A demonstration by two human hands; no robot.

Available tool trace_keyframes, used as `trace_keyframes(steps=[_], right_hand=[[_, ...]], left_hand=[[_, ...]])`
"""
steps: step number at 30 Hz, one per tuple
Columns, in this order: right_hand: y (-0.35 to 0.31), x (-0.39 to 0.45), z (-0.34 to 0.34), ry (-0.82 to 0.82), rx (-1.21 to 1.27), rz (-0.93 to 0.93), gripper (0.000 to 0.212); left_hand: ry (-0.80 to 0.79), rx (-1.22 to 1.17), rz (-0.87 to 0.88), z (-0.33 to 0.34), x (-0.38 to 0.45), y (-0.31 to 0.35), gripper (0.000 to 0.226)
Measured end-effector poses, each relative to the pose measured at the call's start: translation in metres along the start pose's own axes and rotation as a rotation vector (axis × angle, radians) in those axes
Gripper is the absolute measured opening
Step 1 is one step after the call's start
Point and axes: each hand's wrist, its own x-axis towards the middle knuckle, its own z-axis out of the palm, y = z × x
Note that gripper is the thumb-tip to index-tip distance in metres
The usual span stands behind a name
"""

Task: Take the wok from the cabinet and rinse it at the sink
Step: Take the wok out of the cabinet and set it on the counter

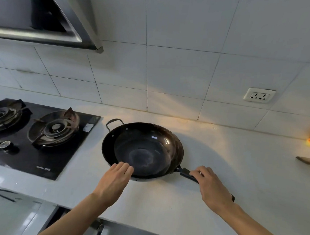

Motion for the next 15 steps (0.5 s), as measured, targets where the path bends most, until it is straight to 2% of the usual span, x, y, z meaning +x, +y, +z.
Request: trace_keyframes(steps=[6,15], right_hand=[[0.018,0.017,0.028,0.034,0.035,0.01,0.069],[0.028,0.014,0.045,0.082,0.074,0.026,0.064]], left_hand=[[-0.128,0.019,-0.042,0.024,0.018,0.009,0.049],[-0.134,0.005,-0.025,0.044,0.015,0.016,0.046]])
